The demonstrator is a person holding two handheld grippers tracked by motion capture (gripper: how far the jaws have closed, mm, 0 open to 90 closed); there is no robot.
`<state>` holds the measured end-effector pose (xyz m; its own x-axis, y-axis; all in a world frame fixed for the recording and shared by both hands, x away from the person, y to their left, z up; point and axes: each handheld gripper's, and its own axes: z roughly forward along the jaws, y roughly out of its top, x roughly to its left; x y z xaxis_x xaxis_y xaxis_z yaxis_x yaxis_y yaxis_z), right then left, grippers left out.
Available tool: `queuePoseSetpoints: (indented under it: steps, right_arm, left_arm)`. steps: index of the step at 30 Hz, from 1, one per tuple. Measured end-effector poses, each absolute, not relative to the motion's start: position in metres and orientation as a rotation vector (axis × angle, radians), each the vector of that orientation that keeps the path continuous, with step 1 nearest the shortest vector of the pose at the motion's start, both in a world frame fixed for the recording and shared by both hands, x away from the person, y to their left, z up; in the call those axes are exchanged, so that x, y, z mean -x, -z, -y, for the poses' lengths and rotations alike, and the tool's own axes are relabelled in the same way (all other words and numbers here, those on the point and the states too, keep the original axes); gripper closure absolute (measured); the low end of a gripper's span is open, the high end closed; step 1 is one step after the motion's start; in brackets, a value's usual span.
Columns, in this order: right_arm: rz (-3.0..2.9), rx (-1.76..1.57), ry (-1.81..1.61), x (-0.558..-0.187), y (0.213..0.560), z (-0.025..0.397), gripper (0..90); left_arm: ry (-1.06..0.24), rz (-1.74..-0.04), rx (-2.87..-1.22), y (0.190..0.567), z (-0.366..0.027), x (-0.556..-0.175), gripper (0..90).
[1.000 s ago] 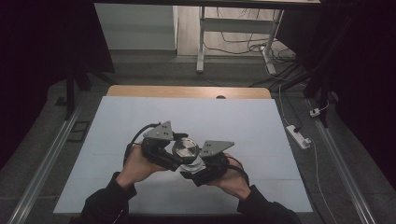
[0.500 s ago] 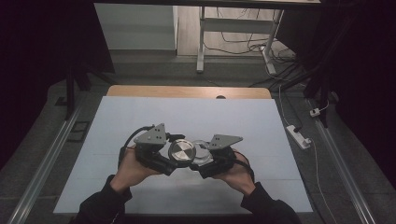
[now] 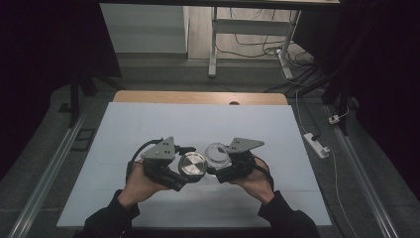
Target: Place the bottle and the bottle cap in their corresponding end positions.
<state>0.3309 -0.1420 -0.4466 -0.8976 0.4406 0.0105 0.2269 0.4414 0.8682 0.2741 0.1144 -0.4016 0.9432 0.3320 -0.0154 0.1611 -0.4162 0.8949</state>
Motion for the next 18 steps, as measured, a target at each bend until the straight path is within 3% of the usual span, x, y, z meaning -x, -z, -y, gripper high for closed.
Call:
queuePoseSetpoints:
  steps: [18]
  right_arm:
    - [-2.432, -0.635, -1.435, -0.35, 0.446, 0.141, 14.5]
  left_arm:
    - [-0.191, -0.307, -2.004, 0.434, -0.106, -0.268, 20.1]
